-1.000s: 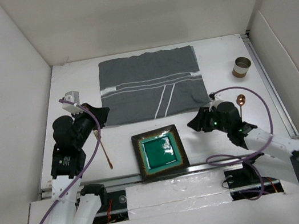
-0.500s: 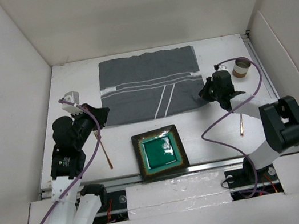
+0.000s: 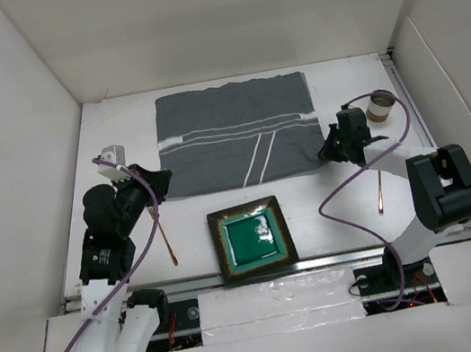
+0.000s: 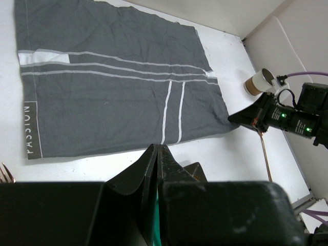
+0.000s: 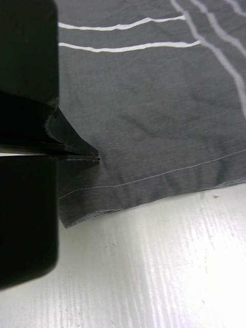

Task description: Set the dinner table for one person

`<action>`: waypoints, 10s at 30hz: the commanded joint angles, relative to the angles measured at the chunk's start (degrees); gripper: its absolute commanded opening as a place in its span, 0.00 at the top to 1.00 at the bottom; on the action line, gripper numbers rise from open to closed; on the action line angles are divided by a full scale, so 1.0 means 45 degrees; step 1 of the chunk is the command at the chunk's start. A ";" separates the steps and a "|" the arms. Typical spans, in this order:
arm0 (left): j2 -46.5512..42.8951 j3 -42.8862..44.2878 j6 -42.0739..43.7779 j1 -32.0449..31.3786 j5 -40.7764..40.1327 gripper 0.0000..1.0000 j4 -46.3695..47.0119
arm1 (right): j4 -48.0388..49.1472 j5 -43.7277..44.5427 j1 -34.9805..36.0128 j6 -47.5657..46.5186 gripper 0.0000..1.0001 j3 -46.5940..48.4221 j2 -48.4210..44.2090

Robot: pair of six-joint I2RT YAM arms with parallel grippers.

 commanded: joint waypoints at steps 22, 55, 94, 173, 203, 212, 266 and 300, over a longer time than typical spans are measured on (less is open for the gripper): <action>0.0256 0.0384 0.0330 -0.0307 -0.0753 0.92 0.0116 | 0.5202 -0.7738 0.3917 -0.0634 0.33 -0.5714 -0.2504; 0.0041 0.0442 0.0369 -0.0307 -0.1046 0.92 -0.0021 | 0.9542 -0.6971 0.7002 0.3968 1.00 -0.1483 -0.0054; -0.0428 0.0657 0.0232 -0.0307 -0.1749 0.63 -0.0158 | 0.6905 -0.7525 0.1614 0.5657 1.00 0.8738 0.6167; 0.9100 0.0383 -0.1330 0.0533 -0.6297 0.69 -0.3731 | 0.2118 -0.1471 0.1692 -0.0945 0.75 0.0204 -0.7464; 1.0022 0.0305 -0.1076 0.0533 -0.6028 1.00 -0.3517 | 0.2665 -0.3307 -0.0593 -0.0320 0.74 -0.0382 -0.7679; 0.6506 0.2024 -0.0373 -0.0131 -0.5717 1.00 -0.3185 | 0.2977 -0.3991 -0.0593 -0.0301 0.74 -0.0343 -0.7191; 2.0041 1.3880 0.3338 -0.0365 -0.3488 1.00 -0.1761 | 0.2939 -0.3112 0.0500 -0.1023 0.72 0.0067 -0.5355; 1.2772 1.1044 0.1991 -0.1242 -0.1768 1.00 -0.2133 | 0.1517 -0.0850 0.1125 -0.1726 1.00 0.0360 -0.5861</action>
